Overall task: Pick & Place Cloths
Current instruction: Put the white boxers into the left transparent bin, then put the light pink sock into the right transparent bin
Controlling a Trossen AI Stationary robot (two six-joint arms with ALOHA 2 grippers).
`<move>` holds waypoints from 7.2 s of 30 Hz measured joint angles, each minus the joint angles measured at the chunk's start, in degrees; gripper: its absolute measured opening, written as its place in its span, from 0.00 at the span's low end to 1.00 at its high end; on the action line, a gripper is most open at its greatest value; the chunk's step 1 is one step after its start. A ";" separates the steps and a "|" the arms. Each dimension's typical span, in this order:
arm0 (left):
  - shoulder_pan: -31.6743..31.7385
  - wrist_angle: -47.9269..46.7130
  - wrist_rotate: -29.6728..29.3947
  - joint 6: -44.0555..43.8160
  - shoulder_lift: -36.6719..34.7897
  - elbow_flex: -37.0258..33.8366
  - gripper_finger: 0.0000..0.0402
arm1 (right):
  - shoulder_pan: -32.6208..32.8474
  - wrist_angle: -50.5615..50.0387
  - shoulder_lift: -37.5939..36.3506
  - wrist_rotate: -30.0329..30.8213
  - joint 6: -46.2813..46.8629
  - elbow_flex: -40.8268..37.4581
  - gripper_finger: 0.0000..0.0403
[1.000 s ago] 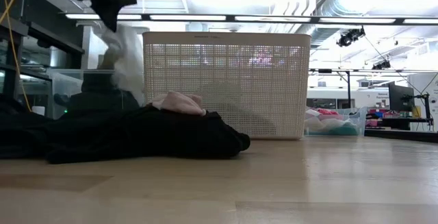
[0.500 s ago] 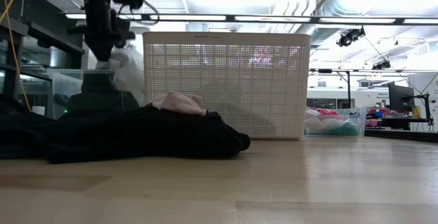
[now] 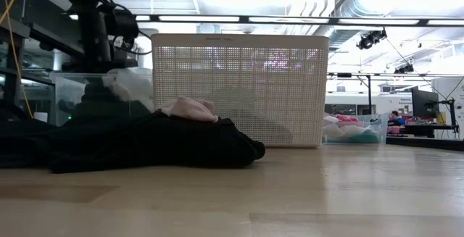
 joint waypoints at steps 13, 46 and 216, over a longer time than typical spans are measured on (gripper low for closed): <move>0.00 -7.20 2.71 3.57 -1.61 9.77 0.33 | 0.00 0.00 0.00 -1.51 0.54 0.00 0.69; -9.75 -8.87 7.08 1.71 3.08 21.21 0.01 | 0.00 0.21 0.00 -1.30 0.75 0.00 0.69; -28.89 -9.16 15.44 16.16 -27.90 11.83 0.45 | 2.74 47.31 -10.64 16.91 -17.86 -18.10 0.01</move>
